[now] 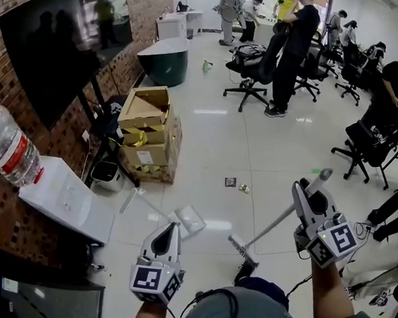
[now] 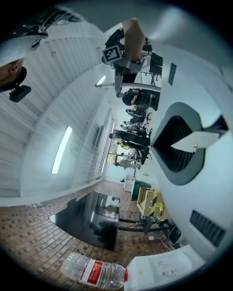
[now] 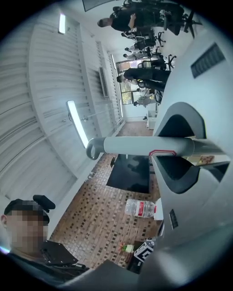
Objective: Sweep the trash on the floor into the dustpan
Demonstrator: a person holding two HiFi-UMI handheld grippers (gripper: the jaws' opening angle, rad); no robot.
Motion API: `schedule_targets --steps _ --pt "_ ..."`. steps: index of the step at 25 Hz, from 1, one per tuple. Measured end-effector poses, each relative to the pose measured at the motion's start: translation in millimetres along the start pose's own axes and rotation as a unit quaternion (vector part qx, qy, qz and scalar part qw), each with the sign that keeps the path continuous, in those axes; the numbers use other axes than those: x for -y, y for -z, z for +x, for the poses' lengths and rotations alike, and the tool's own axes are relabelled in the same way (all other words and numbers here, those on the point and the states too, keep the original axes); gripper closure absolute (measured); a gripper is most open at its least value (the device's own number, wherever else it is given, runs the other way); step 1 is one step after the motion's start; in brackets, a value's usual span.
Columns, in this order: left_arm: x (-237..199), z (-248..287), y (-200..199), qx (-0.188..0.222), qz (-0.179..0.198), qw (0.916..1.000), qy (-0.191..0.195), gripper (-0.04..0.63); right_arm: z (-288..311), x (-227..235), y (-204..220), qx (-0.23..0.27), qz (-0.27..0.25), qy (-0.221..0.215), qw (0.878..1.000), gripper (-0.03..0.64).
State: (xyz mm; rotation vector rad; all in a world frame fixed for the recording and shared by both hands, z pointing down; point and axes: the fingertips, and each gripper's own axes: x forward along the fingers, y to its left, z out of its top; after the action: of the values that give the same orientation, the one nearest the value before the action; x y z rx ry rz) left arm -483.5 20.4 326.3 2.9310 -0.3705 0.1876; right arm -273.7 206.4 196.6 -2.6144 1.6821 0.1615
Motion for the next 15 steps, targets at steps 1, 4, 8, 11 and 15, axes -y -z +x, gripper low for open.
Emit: schedule_targets --steps 1,4,8,11,15 --pt "3 9 -2 -0.003 0.000 1.0000 0.000 0.586 3 6 1 -0.001 0.001 -0.002 1.000 0.531" --pt "12 44 0 -0.014 0.001 0.9999 -0.001 0.586 16 34 4 0.005 0.006 -0.011 1.000 0.531" --pt "34 120 8 -0.028 0.044 0.9985 -0.013 0.586 33 98 9 0.033 0.018 -0.023 0.999 0.531" --pt "69 181 1 -0.032 0.037 0.9985 -0.024 0.586 43 157 18 0.033 0.027 -0.048 0.998 0.532" --pt "106 264 -18 -0.007 0.036 0.9985 -0.040 0.586 66 235 23 0.040 0.035 -0.080 0.995 0.532"
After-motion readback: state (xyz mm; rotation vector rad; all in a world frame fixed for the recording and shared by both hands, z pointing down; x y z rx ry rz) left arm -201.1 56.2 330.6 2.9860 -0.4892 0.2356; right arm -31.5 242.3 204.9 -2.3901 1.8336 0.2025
